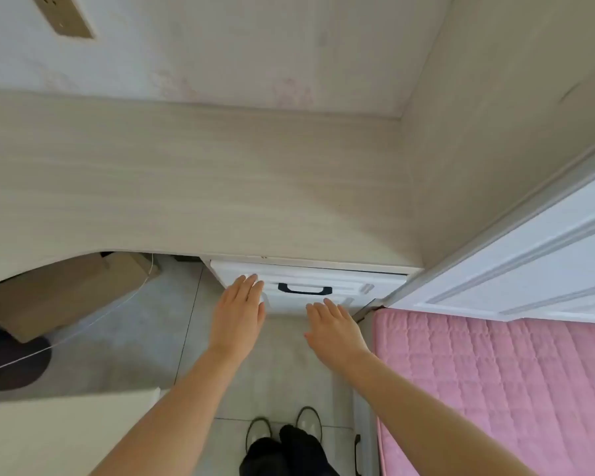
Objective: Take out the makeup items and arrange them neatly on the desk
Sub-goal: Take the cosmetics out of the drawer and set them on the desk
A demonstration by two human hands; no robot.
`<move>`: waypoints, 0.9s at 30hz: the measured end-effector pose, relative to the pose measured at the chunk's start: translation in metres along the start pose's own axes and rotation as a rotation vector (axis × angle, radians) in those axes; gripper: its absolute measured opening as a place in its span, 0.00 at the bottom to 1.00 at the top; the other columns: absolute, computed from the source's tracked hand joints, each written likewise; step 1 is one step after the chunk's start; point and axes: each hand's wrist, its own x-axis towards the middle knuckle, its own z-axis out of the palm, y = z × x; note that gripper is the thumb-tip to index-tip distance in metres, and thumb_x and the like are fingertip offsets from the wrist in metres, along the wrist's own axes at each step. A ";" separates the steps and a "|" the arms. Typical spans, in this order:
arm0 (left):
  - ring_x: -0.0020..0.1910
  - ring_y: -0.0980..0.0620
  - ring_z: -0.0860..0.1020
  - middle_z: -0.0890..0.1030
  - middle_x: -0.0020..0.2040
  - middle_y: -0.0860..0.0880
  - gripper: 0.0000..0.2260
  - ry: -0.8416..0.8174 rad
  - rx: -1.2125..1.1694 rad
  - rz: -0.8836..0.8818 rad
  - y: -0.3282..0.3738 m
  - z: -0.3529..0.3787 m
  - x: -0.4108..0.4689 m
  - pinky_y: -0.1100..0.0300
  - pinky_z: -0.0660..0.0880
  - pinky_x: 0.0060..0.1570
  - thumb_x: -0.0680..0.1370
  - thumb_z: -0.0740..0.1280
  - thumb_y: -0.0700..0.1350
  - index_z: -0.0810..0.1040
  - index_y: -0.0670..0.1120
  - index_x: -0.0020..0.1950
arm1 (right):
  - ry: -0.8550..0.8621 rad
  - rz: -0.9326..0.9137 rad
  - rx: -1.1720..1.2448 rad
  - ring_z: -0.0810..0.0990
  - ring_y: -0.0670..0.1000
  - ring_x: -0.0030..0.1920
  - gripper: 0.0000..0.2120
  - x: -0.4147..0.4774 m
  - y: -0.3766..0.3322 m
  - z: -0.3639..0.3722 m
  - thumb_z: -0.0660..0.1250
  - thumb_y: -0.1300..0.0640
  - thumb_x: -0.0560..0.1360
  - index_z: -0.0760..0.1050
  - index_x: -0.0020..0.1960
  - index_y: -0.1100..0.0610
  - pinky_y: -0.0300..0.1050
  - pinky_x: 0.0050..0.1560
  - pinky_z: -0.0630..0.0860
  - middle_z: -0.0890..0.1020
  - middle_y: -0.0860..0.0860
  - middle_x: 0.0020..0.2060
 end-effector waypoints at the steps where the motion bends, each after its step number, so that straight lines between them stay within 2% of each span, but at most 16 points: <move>1: 0.62 0.41 0.77 0.79 0.61 0.43 0.18 -0.001 -0.017 -0.006 -0.003 0.005 0.007 0.49 0.76 0.58 0.71 0.73 0.40 0.78 0.40 0.60 | -0.006 0.000 0.016 0.75 0.59 0.64 0.30 0.009 0.002 0.011 0.73 0.46 0.68 0.74 0.64 0.62 0.52 0.62 0.74 0.80 0.56 0.57; 2: 0.62 0.40 0.76 0.78 0.62 0.42 0.18 0.010 -0.028 -0.013 -0.007 0.011 0.014 0.48 0.75 0.59 0.71 0.73 0.40 0.77 0.39 0.61 | -0.047 -0.007 0.063 0.68 0.60 0.69 0.29 0.015 0.004 0.014 0.67 0.47 0.74 0.68 0.69 0.62 0.53 0.68 0.67 0.75 0.57 0.63; 4: 0.64 0.40 0.74 0.77 0.63 0.42 0.19 0.015 -0.016 -0.013 -0.014 0.022 0.021 0.47 0.74 0.60 0.72 0.72 0.40 0.76 0.39 0.62 | -0.125 -0.011 0.080 0.58 0.60 0.74 0.28 0.030 0.008 0.020 0.57 0.49 0.80 0.56 0.74 0.62 0.52 0.73 0.57 0.66 0.58 0.70; 6: 0.66 0.40 0.73 0.76 0.65 0.42 0.19 -0.006 -0.018 0.007 -0.022 0.034 0.026 0.47 0.73 0.62 0.73 0.71 0.40 0.75 0.39 0.63 | -0.147 -0.001 0.081 0.55 0.59 0.75 0.27 0.045 0.007 0.025 0.55 0.50 0.81 0.53 0.75 0.62 0.51 0.73 0.55 0.63 0.58 0.71; 13: 0.70 0.42 0.68 0.72 0.68 0.44 0.23 -0.010 -0.037 0.021 -0.033 0.055 0.033 0.44 0.67 0.68 0.74 0.70 0.41 0.71 0.41 0.68 | -0.190 0.047 0.092 0.57 0.58 0.74 0.27 0.077 -0.001 0.047 0.55 0.53 0.81 0.53 0.75 0.62 0.50 0.73 0.56 0.63 0.58 0.72; 16: 0.70 0.42 0.68 0.72 0.68 0.44 0.25 0.023 -0.033 0.032 -0.035 0.059 0.034 0.44 0.64 0.69 0.75 0.68 0.41 0.69 0.42 0.71 | -0.199 0.056 0.100 0.62 0.58 0.70 0.26 0.082 -0.002 0.057 0.58 0.55 0.80 0.56 0.74 0.63 0.50 0.71 0.59 0.66 0.57 0.69; 18: 0.68 0.41 0.68 0.72 0.66 0.44 0.24 0.031 -0.039 0.041 -0.034 0.062 0.036 0.43 0.65 0.68 0.75 0.67 0.41 0.68 0.42 0.71 | -0.188 0.078 0.139 0.66 0.56 0.66 0.25 0.081 -0.001 0.061 0.59 0.58 0.78 0.58 0.73 0.62 0.47 0.69 0.63 0.69 0.56 0.67; 21: 0.65 0.40 0.67 0.72 0.64 0.42 0.24 0.065 -0.049 0.037 -0.032 0.067 0.039 0.42 0.67 0.65 0.74 0.68 0.40 0.70 0.42 0.70 | -0.142 0.084 0.205 0.64 0.56 0.67 0.29 0.077 -0.001 0.067 0.61 0.60 0.77 0.56 0.75 0.62 0.45 0.71 0.61 0.67 0.55 0.67; 24: 0.62 0.41 0.67 0.72 0.62 0.42 0.24 0.095 -0.020 0.027 -0.032 0.070 0.037 0.43 0.69 0.63 0.73 0.68 0.40 0.71 0.43 0.70 | -0.130 0.076 0.208 0.64 0.57 0.67 0.29 0.073 -0.003 0.071 0.61 0.61 0.76 0.56 0.75 0.62 0.46 0.71 0.61 0.67 0.56 0.67; 27: 0.59 0.39 0.69 0.73 0.60 0.43 0.23 0.087 -0.016 0.023 -0.032 0.073 0.036 0.44 0.68 0.62 0.74 0.66 0.40 0.71 0.45 0.70 | -0.124 0.069 0.208 0.68 0.59 0.64 0.29 0.067 -0.003 0.074 0.64 0.63 0.74 0.61 0.73 0.63 0.49 0.68 0.66 0.70 0.57 0.65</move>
